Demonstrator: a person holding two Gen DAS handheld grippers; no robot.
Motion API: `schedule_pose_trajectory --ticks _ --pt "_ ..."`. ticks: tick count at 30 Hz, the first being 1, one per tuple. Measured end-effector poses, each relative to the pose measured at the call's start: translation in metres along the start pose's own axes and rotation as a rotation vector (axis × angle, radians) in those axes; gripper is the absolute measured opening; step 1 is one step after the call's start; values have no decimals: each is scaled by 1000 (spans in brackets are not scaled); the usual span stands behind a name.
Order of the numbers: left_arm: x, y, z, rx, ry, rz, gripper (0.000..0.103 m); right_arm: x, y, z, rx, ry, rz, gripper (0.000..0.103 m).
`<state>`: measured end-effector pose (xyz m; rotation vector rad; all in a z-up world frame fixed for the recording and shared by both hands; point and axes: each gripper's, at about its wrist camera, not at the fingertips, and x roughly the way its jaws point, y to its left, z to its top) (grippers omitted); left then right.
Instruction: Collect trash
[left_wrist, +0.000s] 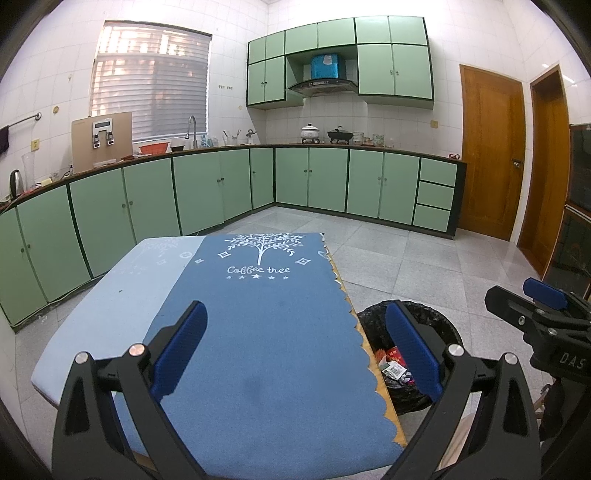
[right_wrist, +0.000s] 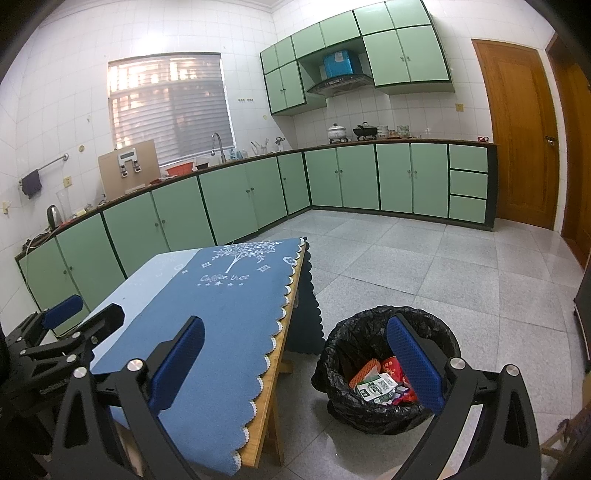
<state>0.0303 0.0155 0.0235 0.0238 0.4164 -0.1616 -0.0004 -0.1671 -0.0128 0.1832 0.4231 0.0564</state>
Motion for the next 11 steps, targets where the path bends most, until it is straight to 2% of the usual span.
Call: schedule_pose_trajectory --ticks 11 --pt "-1 0 0 -3 6 9 94 2 -3 -3 2 1 0 97"
